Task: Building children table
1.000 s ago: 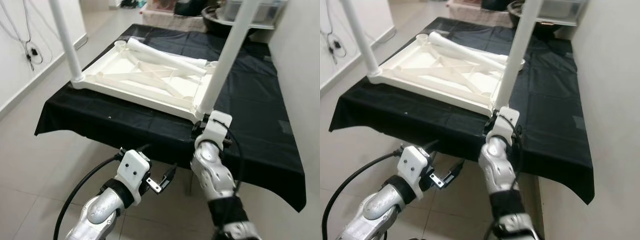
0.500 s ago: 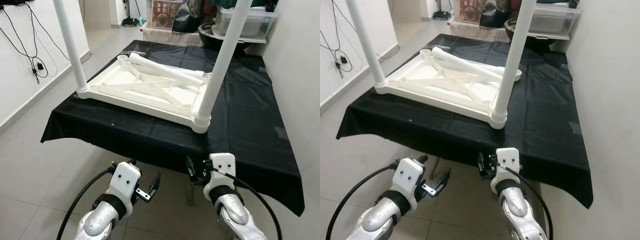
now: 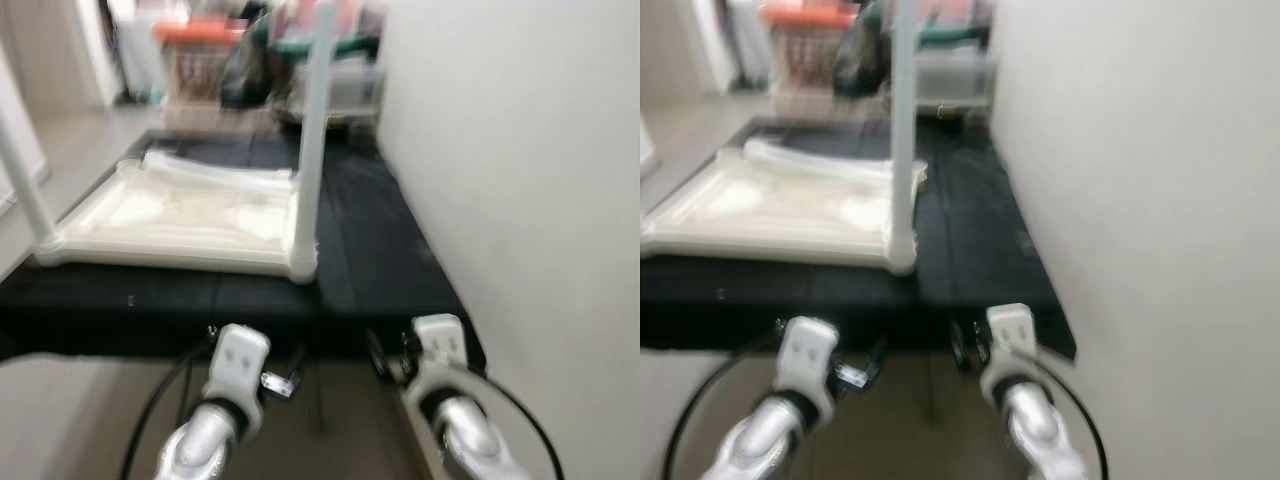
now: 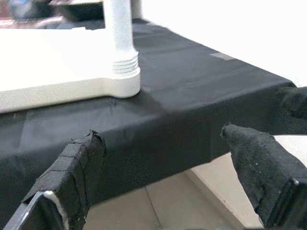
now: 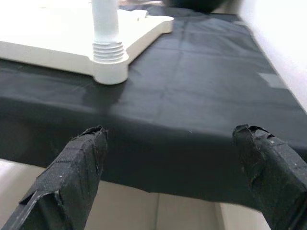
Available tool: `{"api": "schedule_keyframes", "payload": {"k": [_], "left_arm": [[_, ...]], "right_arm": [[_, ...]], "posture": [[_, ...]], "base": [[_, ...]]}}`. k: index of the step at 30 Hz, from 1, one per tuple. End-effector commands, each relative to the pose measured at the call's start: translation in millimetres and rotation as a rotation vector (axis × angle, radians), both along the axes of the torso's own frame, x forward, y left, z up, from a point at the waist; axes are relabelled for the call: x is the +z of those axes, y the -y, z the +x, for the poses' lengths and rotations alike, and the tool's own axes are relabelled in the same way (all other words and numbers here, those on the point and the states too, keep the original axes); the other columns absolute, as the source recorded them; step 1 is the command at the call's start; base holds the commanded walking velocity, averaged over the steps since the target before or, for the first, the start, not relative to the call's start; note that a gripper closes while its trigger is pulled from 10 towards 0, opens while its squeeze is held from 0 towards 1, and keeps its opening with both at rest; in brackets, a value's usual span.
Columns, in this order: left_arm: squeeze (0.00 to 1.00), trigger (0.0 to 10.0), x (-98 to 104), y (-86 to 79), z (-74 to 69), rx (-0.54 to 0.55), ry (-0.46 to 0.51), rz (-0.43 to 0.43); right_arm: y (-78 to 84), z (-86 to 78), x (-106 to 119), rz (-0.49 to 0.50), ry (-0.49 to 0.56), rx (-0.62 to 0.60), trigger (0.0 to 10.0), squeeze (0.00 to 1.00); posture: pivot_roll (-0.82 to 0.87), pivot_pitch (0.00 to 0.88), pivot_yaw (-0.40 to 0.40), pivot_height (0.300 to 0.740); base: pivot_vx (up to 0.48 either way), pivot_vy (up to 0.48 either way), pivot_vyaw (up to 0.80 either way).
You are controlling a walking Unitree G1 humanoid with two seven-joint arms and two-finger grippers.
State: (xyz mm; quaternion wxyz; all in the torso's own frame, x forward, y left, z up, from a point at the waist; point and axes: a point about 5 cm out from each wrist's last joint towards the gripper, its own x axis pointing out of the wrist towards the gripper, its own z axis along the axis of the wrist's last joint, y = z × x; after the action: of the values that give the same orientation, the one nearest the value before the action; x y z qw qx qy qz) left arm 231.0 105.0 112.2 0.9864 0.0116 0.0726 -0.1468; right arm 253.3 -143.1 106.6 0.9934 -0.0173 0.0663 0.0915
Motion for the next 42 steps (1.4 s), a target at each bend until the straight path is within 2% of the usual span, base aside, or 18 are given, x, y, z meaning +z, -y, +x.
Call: {"api": "schedule_keyframes", "payload": {"k": [1,7,18,42], "left_arm": [[0.0,10.0,-5,-6.0,1.1,0.039,-0.02,0.011],[0.0,10.0,-9,-8.3,1.8,0.064,-0.041,0.017],[0.0,10.0,-14,-8.9,2.3,0.062,-0.045,0.029],[0.0,10.0,-11,-3.1,2.8,0.054,-0.023,0.042]], "right_arm": [[-2.1,1.1,-2,0.002,-0.025,0.017,10.0,0.0],[-3.9,1.9,-6,0.018,-0.06,0.034,10.0,0.0],[-5.5,3.7,-11,0.028,-0.069,0.052,10.0,0.0],[-4.0,4.1,-9,0.007,-0.057,0.051,10.0,0.0]], "posture": [[0.04,0.004,-0.055,0.74],[0.04,0.0,-0.055,0.74],[0.05,0.0,-0.05,0.74],[0.04,0.0,-0.05,0.74]], "base": [[0.0,0.0,0.0],[0.0,0.0,0.0],[-0.39,0.0,0.0],[0.0,0.0,0.0]]}}
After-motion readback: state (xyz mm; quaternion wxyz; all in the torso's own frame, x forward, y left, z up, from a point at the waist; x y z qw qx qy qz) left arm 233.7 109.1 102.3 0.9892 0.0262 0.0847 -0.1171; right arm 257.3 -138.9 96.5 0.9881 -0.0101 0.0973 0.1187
